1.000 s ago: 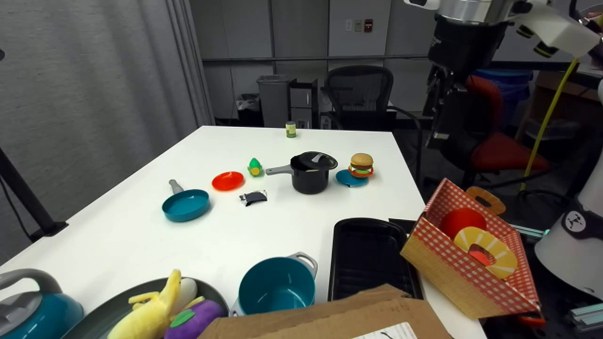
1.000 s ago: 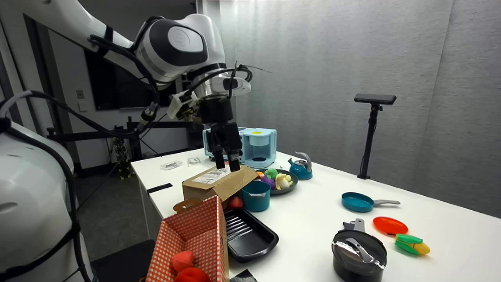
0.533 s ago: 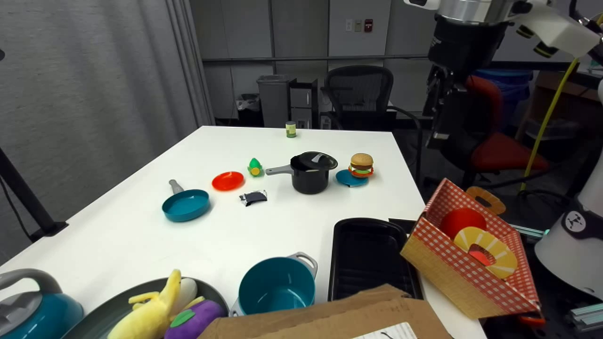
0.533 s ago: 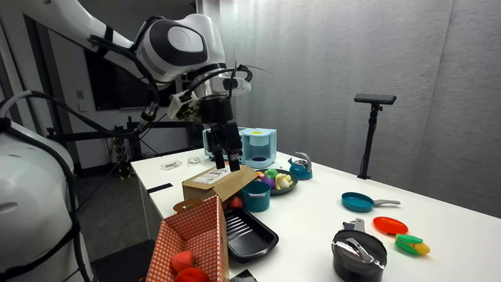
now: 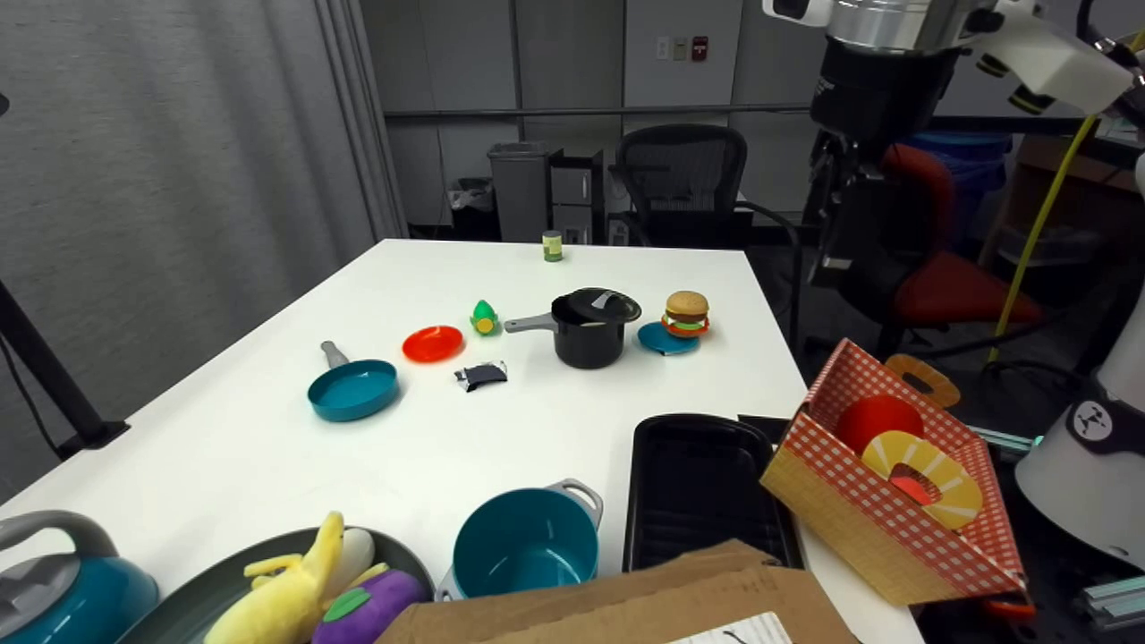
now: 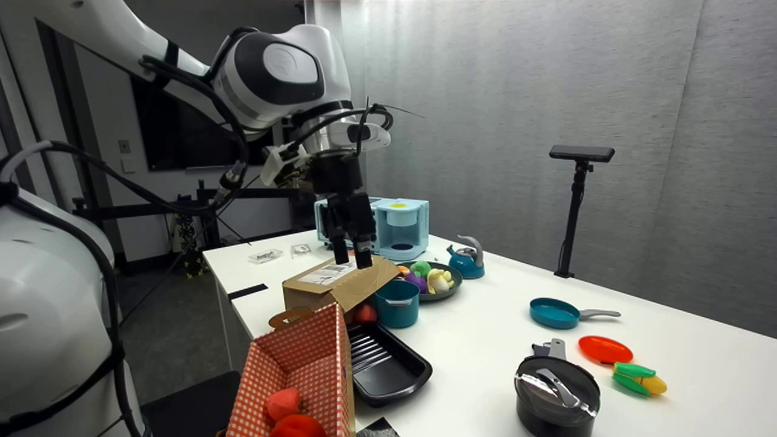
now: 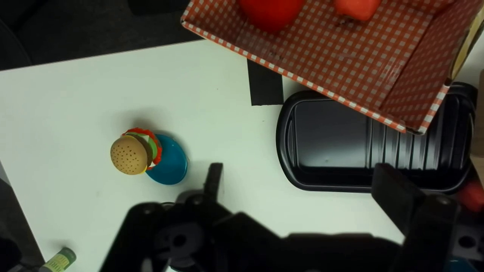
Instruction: Uncover the pot
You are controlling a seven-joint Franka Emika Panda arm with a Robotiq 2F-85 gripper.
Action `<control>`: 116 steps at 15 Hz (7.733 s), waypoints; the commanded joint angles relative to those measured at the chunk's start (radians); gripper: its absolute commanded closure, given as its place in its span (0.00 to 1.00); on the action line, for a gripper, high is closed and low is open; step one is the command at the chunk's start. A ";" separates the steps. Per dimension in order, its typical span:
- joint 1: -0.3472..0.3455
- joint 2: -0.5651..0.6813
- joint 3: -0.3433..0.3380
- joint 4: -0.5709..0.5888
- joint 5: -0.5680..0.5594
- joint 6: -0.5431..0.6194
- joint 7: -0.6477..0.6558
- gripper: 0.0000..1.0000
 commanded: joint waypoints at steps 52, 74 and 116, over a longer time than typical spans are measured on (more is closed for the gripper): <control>-0.033 1.042 -0.325 0.732 -0.142 0.243 -0.042 0.00; -0.050 1.003 -0.364 0.671 -0.150 0.279 -0.132 0.00; -0.076 0.931 -0.385 0.524 -0.146 0.391 -0.362 0.00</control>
